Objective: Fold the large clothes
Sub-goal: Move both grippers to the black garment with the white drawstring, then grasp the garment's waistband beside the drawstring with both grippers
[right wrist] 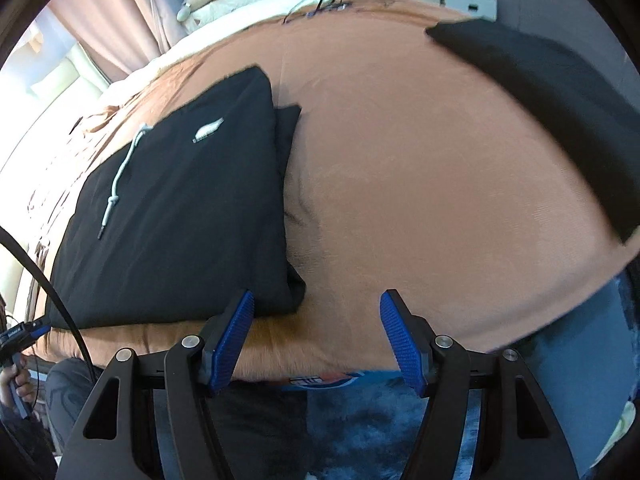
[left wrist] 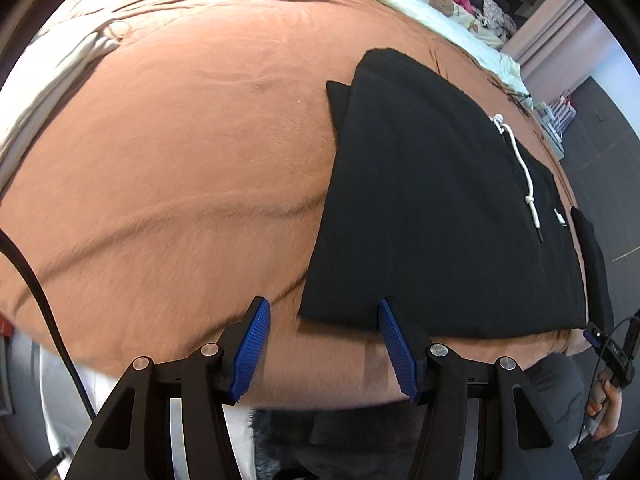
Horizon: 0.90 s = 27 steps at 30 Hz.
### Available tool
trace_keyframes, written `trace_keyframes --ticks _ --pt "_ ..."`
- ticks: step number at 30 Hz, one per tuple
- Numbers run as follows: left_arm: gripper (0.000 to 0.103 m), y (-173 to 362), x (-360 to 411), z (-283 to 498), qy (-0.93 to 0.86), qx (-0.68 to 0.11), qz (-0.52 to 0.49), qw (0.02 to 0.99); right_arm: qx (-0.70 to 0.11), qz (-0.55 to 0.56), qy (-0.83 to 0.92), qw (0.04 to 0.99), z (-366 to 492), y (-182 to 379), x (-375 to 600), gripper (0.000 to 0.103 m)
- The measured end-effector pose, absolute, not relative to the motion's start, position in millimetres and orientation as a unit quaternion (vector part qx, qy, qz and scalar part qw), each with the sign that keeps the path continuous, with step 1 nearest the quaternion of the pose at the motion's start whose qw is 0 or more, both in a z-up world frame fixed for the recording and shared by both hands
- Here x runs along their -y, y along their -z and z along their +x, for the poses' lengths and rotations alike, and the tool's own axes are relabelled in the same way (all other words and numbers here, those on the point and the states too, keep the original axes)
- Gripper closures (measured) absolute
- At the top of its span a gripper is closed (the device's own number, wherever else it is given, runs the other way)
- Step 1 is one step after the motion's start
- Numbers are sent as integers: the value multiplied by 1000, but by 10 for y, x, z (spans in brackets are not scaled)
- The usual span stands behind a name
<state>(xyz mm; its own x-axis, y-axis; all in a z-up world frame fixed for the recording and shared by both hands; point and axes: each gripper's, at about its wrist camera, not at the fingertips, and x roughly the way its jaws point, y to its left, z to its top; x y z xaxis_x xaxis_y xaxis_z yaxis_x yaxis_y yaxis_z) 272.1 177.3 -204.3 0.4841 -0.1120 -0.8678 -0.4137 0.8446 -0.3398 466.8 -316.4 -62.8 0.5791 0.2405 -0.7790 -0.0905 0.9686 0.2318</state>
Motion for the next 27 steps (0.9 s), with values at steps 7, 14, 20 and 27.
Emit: trace_keyframes --ticks 7,14,20,27 --pt "44 1868 -1820 2442 -87 -456 -305 831 -399 63 -117 907 4238 231 2995 39" --pt "38 1940 -1857 2321 -70 -427 -357 828 -391 26 -164 905 4093 211 2460 39" --pt "38 2085 -1888 2321 -52 -424 -390 815 -410 10 -193 891 4183 322 2046 39" --pt "38 2255 -2007 2430 -36 -413 -429 803 -428 -7 -215 878 4483 464 1620 39"
